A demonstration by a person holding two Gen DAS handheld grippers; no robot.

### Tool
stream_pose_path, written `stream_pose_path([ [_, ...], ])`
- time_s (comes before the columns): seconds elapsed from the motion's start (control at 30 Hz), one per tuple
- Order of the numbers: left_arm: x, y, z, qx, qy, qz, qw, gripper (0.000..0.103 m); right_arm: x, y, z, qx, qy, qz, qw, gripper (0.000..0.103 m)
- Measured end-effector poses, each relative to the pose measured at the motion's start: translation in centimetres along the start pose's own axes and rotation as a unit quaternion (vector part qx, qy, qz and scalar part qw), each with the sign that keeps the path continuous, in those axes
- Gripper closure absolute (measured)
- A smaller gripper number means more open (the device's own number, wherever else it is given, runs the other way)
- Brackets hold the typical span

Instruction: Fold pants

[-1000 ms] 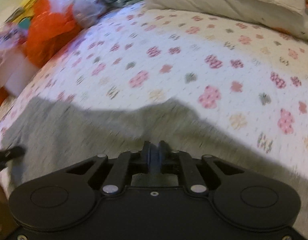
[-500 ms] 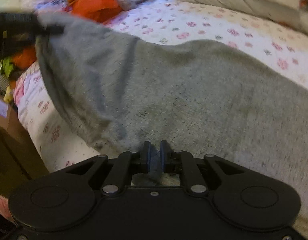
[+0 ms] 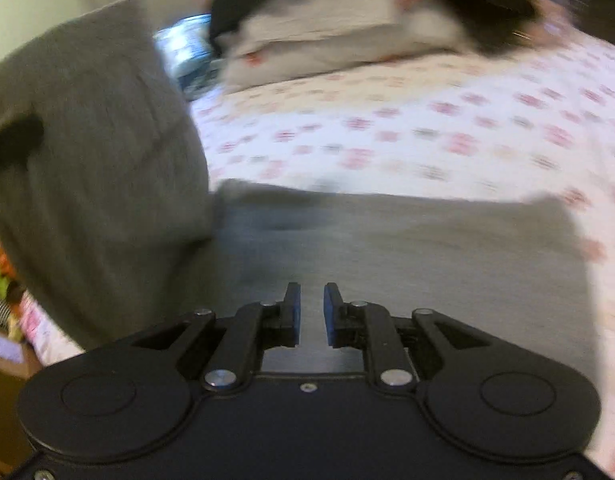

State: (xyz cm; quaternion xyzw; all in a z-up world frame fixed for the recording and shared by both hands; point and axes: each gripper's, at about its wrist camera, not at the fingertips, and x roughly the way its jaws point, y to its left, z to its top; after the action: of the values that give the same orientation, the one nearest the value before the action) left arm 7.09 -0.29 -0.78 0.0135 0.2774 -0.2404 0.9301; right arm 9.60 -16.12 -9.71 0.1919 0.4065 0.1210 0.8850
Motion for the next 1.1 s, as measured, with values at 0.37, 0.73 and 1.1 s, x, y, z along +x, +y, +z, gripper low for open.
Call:
stream_pose_path([
  [0.37,4.3,-3.6,-1.9,0.0,0.087,-0.032,0.9957,0.081,-3.1,-7.6,-1.4,0.058,-0.004,-0.074,0.996,0.066],
  [0.73,1.2,-4.3,-0.5,0.02,0.063,-0.034,0.9972,0.063,-6.7,-8.7,0.1,0.094,-0.076,-0.086,0.989,0.038],
  [1.1,4.6,3.7,-1.4,-0.049,0.138,0.101,0.984,0.06,-3.5,-5.1,0.5,0.062,-0.038,-0.031,0.997,0.008],
])
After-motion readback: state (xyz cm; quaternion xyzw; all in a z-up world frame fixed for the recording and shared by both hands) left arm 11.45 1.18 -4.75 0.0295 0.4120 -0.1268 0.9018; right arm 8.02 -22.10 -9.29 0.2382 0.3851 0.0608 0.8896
